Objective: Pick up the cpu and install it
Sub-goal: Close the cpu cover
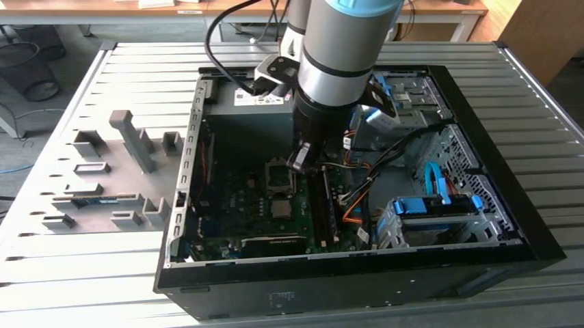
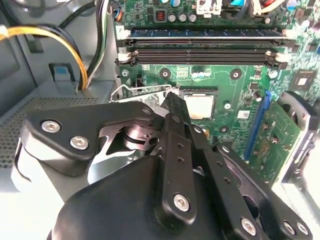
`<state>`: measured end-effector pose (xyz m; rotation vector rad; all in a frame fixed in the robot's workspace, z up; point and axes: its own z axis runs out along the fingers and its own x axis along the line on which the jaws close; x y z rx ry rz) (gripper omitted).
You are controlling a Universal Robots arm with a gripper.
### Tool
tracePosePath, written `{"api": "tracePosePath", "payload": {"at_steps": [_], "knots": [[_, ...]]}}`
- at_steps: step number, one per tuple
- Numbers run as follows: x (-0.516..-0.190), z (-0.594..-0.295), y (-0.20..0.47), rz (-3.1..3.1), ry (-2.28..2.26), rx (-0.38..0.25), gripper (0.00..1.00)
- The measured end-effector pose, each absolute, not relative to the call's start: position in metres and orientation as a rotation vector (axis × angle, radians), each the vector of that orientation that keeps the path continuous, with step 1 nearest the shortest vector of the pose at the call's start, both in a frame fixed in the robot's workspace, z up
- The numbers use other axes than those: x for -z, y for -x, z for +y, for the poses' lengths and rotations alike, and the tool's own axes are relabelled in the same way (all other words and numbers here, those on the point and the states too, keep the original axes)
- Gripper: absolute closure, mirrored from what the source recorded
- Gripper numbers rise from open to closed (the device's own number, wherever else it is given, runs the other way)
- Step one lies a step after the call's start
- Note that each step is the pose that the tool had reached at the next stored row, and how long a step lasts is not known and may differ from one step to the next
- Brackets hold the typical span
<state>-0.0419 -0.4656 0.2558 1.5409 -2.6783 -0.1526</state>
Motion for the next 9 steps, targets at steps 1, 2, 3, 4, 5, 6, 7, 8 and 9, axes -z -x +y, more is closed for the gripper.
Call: {"api": "tracePosePath", "payload": {"at_steps": [1, 2, 3, 4, 5, 6, 7, 8, 9], "knots": [[-0.2556, -0.4655, 0.0415, -2.679, -1.545, 0.159, 0.9], [-0.2549, -0.4653, 0.0413, -2.681, -1.544, 0.166, 0.9], [-0.254, -0.4652, 0.0412, -2.687, -1.537, 0.169, 0.9], [-0.2531, -0.4651, 0.0412, -2.697, -1.521, 0.17, 0.9], [-0.2519, -0.4651, 0.0412, -2.705, -1.507, 0.17, 0.9], [-0.2505, -0.4651, 0.0412, -2.713, -1.495, 0.171, 0.9], [-0.2489, -0.465, 0.0411, -2.72, -1.483, 0.171, 0.9], [-0.2475, -0.4648, 0.041, -2.725, -1.474, 0.172, 0.9], [-0.2463, -0.4646, 0.0409, -2.73, -1.467, 0.174, 0.9]]}}
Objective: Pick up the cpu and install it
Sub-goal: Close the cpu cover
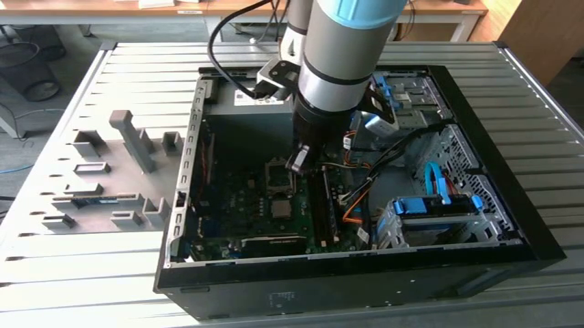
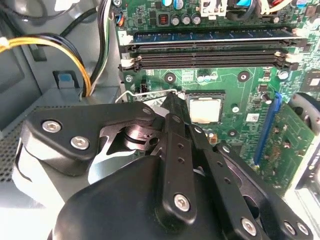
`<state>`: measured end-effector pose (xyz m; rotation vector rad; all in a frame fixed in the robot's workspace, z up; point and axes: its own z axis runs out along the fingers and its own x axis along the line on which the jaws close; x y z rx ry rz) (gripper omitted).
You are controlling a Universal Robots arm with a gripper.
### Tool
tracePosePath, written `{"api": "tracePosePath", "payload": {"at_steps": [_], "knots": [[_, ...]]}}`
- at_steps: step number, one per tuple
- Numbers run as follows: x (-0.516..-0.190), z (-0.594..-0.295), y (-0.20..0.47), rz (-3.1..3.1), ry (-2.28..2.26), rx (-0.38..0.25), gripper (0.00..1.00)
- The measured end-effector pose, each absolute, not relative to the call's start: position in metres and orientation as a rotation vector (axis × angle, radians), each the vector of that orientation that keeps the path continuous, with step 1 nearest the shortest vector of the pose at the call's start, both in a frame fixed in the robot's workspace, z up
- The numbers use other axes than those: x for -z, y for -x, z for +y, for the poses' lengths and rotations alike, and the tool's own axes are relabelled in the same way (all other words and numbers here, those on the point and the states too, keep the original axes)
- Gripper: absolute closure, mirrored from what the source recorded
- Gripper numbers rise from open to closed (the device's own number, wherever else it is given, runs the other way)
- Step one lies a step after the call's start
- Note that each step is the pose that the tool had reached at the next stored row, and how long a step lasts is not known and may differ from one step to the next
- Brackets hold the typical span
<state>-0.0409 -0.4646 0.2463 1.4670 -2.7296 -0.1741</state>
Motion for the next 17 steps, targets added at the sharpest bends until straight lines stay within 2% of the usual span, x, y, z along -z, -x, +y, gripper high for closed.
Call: {"api": "tracePosePath", "payload": {"at_steps": [8, 17], "knots": [[-0.243, -0.464, 0.039, -2.761, -1.476, 0.296, 0.9], [-0.23, -0.458, 0.033, -2.769, -1.473, 0.327, 0.9]]}}
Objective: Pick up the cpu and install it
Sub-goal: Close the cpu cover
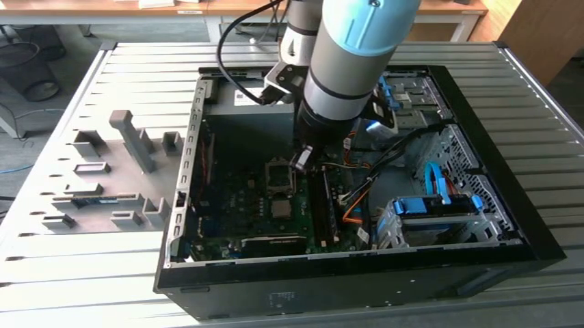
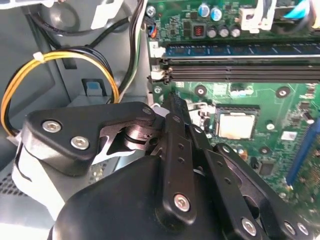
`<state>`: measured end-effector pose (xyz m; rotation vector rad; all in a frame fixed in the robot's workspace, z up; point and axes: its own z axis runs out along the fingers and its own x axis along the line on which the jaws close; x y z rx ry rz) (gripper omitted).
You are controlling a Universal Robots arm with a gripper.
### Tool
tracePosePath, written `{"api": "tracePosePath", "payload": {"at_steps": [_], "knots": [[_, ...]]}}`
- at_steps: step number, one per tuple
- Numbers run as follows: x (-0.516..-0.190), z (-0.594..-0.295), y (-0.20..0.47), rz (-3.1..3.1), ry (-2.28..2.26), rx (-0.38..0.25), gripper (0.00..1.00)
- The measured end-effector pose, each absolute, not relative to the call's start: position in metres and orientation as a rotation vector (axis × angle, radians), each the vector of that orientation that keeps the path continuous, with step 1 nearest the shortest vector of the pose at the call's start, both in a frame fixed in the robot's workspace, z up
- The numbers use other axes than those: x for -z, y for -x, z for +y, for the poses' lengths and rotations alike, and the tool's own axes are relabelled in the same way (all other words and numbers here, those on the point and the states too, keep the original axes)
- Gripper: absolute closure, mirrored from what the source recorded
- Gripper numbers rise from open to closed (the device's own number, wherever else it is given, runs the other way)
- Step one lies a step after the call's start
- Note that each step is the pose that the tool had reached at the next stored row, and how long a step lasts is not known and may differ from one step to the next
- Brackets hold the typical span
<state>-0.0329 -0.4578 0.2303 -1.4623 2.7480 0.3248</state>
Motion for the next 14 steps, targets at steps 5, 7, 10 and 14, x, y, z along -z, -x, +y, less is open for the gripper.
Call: {"api": "tracePosePath", "payload": {"at_steps": [5, 7, 10, 14], "knots": [[-0.221, -0.448, 0.032, 2.748, 1.461, -0.328, 0.9], [-0.217, -0.443, 0.032, 2.748, 1.461, -0.329, 0.9], [-0.213, -0.437, 0.032, 2.745, 1.459, -0.335, 0.9], [-0.209, -0.436, 0.032, 2.744, 1.457, -0.339, 0.9]]}}
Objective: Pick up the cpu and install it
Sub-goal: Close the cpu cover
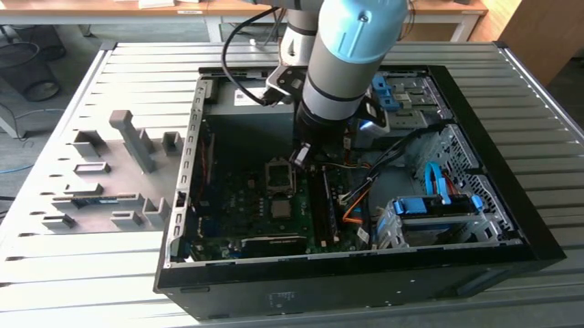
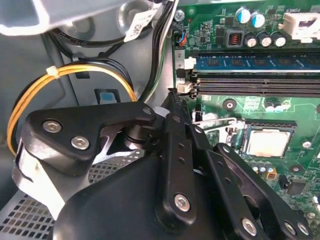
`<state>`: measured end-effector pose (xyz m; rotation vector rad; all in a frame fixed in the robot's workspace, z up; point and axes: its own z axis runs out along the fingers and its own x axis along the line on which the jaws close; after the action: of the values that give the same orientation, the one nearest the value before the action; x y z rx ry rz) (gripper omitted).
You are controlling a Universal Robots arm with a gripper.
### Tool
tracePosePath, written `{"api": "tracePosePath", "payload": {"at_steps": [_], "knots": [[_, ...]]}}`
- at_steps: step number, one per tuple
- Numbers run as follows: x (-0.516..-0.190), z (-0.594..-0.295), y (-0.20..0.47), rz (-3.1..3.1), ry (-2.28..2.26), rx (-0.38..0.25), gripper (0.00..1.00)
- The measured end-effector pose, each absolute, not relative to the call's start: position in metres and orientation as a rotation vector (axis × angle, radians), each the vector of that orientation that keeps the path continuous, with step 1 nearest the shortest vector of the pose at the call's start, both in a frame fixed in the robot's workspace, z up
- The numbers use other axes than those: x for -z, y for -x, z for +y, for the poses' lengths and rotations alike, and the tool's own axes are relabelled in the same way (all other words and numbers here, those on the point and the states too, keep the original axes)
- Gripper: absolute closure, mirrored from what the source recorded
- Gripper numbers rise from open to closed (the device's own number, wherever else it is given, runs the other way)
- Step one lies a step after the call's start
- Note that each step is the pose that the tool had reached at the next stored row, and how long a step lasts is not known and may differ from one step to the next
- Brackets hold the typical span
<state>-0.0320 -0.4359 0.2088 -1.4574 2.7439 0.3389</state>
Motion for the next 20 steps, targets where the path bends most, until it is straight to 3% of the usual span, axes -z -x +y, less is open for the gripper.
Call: {"api": "tracePosePath", "payload": {"at_steps": [20], "knots": [[-0.197, -0.437, 0.038, 2.744, 1.458, -0.338, 0.9]]}}
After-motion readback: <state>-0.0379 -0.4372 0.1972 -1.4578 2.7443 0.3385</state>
